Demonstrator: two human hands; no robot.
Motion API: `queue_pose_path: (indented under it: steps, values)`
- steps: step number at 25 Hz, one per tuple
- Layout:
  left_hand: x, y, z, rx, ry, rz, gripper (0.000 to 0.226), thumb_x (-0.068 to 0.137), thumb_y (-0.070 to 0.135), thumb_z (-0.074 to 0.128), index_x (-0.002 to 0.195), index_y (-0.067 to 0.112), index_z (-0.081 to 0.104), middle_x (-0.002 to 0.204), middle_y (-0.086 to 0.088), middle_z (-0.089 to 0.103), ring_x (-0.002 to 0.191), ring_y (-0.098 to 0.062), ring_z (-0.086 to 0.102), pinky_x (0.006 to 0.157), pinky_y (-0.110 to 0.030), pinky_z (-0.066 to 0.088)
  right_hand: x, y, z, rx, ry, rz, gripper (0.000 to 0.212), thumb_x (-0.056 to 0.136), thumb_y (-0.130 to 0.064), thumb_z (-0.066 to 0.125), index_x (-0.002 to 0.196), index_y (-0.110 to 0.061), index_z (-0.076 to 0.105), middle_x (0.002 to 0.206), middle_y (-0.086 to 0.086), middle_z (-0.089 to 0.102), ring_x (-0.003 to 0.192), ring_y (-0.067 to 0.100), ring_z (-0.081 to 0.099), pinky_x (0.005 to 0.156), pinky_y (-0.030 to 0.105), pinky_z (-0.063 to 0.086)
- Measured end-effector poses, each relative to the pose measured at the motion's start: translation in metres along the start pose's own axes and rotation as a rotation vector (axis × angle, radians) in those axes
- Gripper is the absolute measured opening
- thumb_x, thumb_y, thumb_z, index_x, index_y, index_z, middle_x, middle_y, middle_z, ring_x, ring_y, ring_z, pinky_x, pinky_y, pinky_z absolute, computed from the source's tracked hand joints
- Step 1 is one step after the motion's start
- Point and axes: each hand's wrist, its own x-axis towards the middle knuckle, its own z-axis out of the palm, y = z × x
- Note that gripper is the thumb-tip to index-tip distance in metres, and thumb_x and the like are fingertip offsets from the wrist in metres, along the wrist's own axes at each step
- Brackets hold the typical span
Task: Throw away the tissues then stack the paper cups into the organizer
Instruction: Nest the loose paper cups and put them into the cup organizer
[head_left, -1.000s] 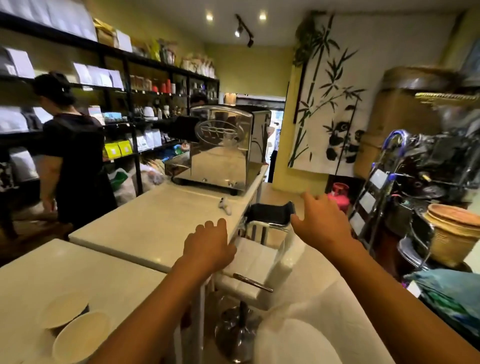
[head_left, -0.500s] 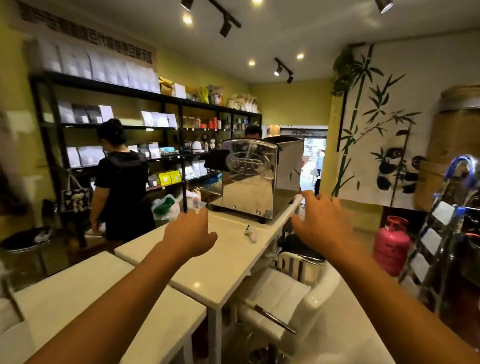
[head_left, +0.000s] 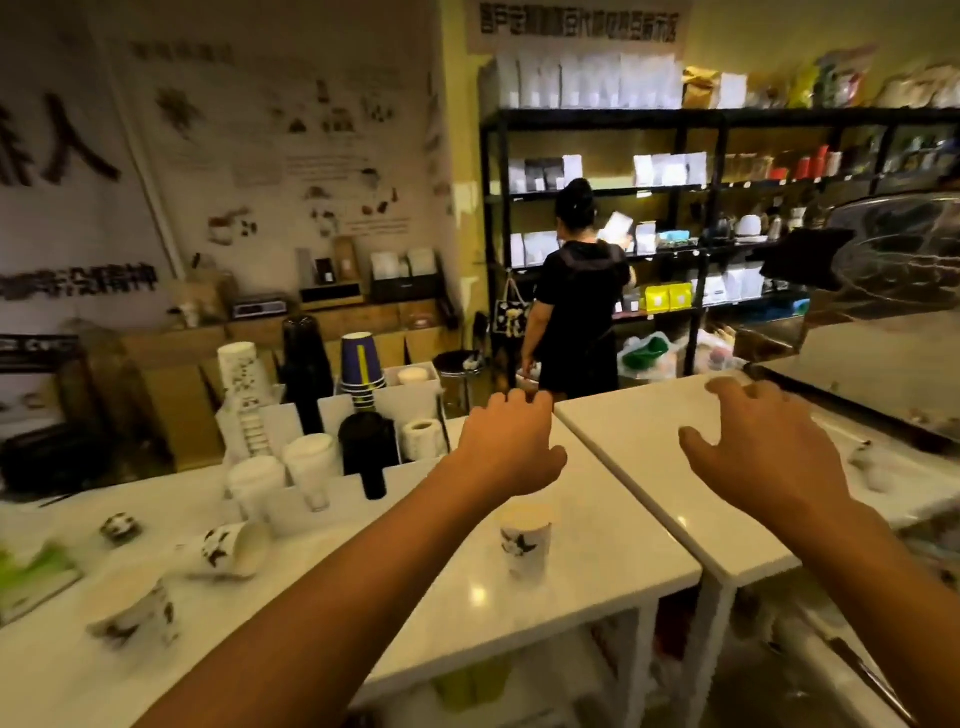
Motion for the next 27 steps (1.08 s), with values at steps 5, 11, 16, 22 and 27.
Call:
queue_pose_path:
  steps: [5, 11, 16, 22, 27]
  values:
    - [-0.041, -0.083, -0.006, 0.048, -0.03, -0.258, 0.065, 0.092, 0.047, 0.058, 0.145, 0.019, 0.035, 0.142, -0.013, 0.051, 0.126, -0.035, 0.05, 0.098, -0.051, 0.048, 0.001, -0.078, 0.044, 0.145, -0.061, -0.171, 0.058, 0.09, -0.046, 0.063, 0.14, -0.02, 0.05, 0.137, 0.016, 0.057, 0.12, 0.038, 0.053, 0.086, 0.046, 0.052]
    - [-0.117, -0.174, -0.024, 0.047, -0.036, -0.487, 0.06, 0.091, 0.047, 0.062, 0.142, 0.022, 0.041, 0.137, -0.011, 0.055, 0.12, -0.032, 0.053, 0.093, -0.047, 0.05, -0.012, -0.194, 0.07, 0.208, -0.129, -0.352, 0.056, 0.089, -0.05, 0.062, 0.137, -0.022, 0.054, 0.136, 0.013, 0.058, 0.122, 0.037, 0.051, 0.089, 0.049, 0.052]
    - [-0.184, -0.255, -0.056, 0.089, -0.021, -0.64, 0.061, 0.092, 0.048, 0.058, 0.143, 0.018, 0.041, 0.14, -0.013, 0.051, 0.125, -0.033, 0.049, 0.096, -0.047, 0.048, -0.027, -0.285, 0.069, 0.249, -0.138, -0.49, 0.053, 0.089, -0.045, 0.061, 0.136, -0.021, 0.056, 0.128, 0.018, 0.06, 0.116, 0.042, 0.052, 0.086, 0.047, 0.05]
    - [-0.266, -0.362, -0.086, 0.076, 0.054, -0.726, 0.07, 0.093, 0.049, 0.059, 0.15, 0.018, 0.034, 0.143, -0.014, 0.048, 0.127, -0.033, 0.048, 0.101, -0.049, 0.048, -0.051, -0.399, 0.064, 0.221, -0.144, -0.59, 0.055, 0.092, -0.046, 0.058, 0.139, -0.02, 0.05, 0.133, 0.016, 0.057, 0.124, 0.039, 0.047, 0.094, 0.047, 0.046]
    - [-0.315, -0.433, -0.071, -0.053, 0.107, -0.729, 0.073, 0.092, 0.046, 0.062, 0.153, 0.021, 0.03, 0.148, -0.011, 0.045, 0.124, -0.029, 0.053, 0.099, -0.049, 0.05, -0.065, -0.464, 0.077, 0.244, -0.121, -0.59, 0.055, 0.09, -0.047, 0.059, 0.137, -0.019, 0.049, 0.131, 0.016, 0.056, 0.123, 0.039, 0.045, 0.092, 0.049, 0.046]
